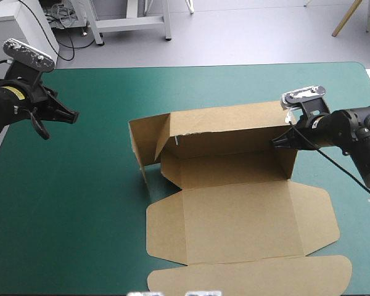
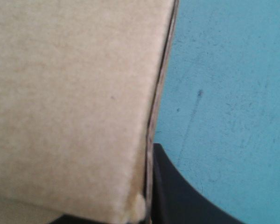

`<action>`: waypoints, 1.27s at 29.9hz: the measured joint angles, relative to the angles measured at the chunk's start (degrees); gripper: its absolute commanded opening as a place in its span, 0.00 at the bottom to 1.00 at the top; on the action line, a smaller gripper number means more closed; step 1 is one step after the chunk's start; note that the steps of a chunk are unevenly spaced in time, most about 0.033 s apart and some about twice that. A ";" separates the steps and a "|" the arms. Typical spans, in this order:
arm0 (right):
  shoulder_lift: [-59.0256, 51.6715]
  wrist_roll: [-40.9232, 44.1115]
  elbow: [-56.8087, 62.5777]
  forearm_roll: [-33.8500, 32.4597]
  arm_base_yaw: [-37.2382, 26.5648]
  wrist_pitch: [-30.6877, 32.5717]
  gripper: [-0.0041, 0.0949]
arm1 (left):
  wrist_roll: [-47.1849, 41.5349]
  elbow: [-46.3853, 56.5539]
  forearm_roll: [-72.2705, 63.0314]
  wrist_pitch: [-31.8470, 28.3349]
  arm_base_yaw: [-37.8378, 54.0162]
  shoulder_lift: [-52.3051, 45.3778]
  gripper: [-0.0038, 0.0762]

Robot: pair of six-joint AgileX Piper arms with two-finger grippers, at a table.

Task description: Fold the box

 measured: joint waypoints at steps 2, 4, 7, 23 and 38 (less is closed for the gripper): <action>1.99 0.00 -1.92 0.00 -0.80 1.79 0.02 | 0.00 -0.02 -0.06 -0.25 0.00 0.00 0.12; 5.05 -0.35 -3.86 0.13 -1.16 3.02 0.02 | 0.00 -0.02 0.00 -0.32 0.00 0.00 0.12; 10.22 -0.43 -6.81 0.08 -1.27 4.56 0.02 | 0.00 -0.02 0.00 -0.36 0.00 0.00 0.12; 32.17 -3.38 -25.44 3.68 -1.77 -5.21 0.15 | -0.16 -0.07 0.00 -0.43 0.00 0.00 0.12; 33.54 -4.03 -29.28 5.18 -2.88 0.61 0.87 | -0.16 0.12 0.39 -0.66 0.00 0.00 0.12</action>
